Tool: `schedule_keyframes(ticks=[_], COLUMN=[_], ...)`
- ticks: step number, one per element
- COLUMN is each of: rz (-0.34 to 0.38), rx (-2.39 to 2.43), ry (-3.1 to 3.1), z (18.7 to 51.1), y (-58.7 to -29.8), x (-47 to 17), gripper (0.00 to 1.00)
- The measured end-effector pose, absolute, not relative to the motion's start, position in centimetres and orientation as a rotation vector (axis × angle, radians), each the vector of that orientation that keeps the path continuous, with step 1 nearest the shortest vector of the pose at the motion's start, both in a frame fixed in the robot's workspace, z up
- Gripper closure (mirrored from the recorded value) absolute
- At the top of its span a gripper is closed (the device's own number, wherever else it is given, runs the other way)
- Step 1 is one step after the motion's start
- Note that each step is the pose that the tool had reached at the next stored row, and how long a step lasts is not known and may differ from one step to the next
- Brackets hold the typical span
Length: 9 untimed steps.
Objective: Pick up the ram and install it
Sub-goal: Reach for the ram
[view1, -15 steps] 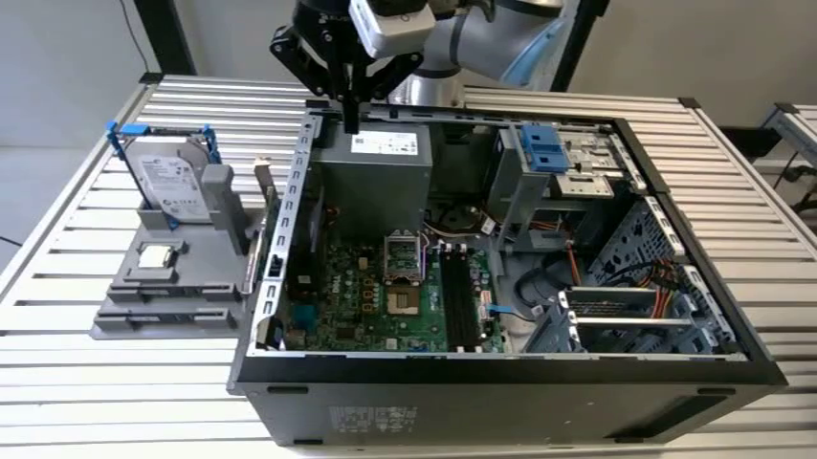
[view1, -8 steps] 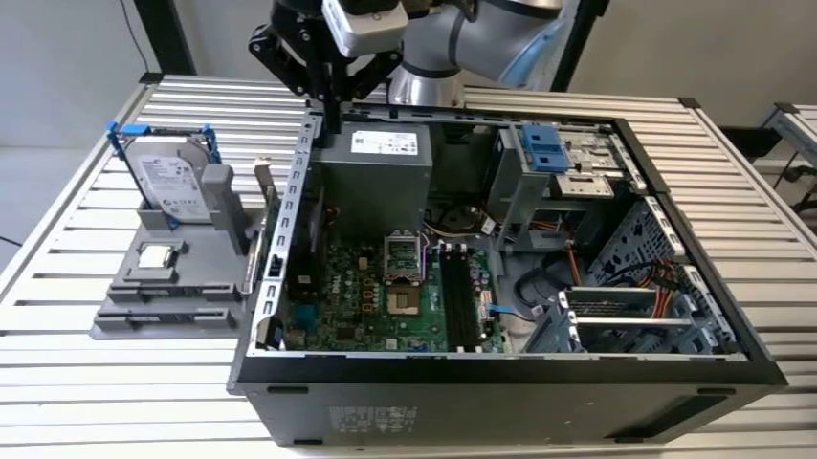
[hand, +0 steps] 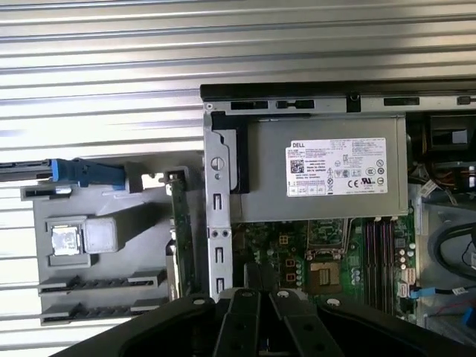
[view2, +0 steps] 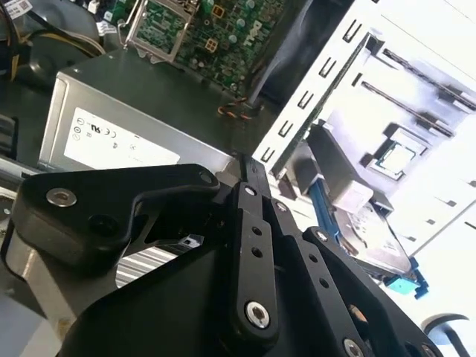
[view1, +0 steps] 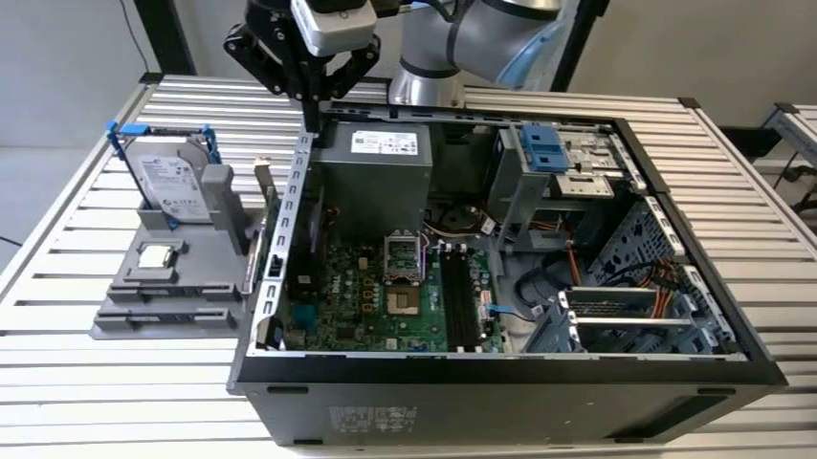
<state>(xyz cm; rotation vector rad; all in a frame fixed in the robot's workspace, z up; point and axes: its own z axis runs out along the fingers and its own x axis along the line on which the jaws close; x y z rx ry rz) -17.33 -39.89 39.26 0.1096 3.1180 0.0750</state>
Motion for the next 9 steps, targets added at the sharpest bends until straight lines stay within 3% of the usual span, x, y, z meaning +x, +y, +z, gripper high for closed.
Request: schedule_keyframes(ticks=[9], rz=[0.075], rx=[0.098], ry=[3.119], z=[39.3], y=[-39.9], x=[-20.0], gripper=[1.00])
